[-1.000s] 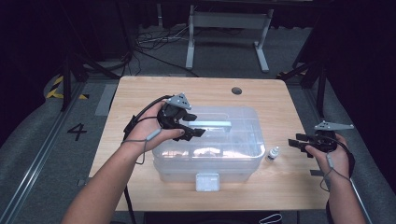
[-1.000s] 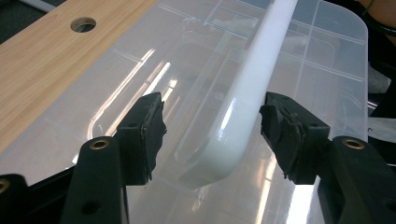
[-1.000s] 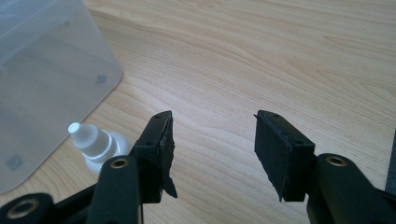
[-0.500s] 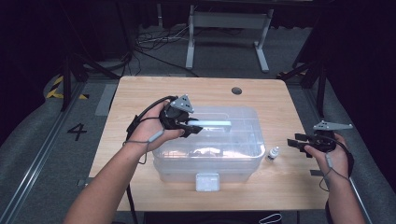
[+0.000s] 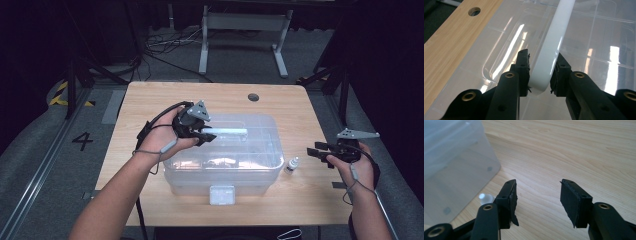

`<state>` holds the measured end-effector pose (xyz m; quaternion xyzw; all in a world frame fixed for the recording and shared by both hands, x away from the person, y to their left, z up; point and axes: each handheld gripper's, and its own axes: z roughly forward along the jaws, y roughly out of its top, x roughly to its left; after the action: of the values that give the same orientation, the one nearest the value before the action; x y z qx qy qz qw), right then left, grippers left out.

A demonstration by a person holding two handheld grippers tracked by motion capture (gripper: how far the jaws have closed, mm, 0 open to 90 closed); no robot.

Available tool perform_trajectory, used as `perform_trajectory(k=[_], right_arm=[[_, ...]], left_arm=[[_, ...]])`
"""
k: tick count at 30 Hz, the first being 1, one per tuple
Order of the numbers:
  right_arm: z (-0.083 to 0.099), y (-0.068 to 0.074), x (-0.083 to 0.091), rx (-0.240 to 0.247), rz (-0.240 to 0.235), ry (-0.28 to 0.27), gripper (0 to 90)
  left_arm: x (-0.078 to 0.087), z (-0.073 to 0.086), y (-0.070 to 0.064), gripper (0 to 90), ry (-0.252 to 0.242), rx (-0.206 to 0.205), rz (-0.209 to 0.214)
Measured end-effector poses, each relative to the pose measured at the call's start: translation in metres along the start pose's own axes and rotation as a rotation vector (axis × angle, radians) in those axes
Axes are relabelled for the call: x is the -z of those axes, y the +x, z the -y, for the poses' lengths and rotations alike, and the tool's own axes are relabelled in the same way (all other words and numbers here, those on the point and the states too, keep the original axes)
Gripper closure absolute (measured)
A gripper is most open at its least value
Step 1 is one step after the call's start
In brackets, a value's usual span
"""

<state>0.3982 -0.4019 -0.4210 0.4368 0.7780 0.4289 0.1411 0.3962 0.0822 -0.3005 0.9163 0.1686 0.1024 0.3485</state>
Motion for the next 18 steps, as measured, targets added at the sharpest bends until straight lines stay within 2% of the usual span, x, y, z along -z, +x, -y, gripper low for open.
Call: perform_trajectory(k=[8,11,18], right_arm=[[-0.007,0.009,0.004,0.021,-0.024,-0.023,48.3],[-0.008,0.015,0.008,0.013,-0.069,-0.047,48.3],[-0.012,0.029,0.023,0.045,-0.055,-0.074,48.3]], left_arm=[[0.004,-0.006,0.006,72.1,-0.001,0.012,-0.003],[0.005,-0.01,0.01,72.1,0.005,0.016,-0.001],[0.008,-0.018,0.02,72.0,0.018,0.034,0.011]])
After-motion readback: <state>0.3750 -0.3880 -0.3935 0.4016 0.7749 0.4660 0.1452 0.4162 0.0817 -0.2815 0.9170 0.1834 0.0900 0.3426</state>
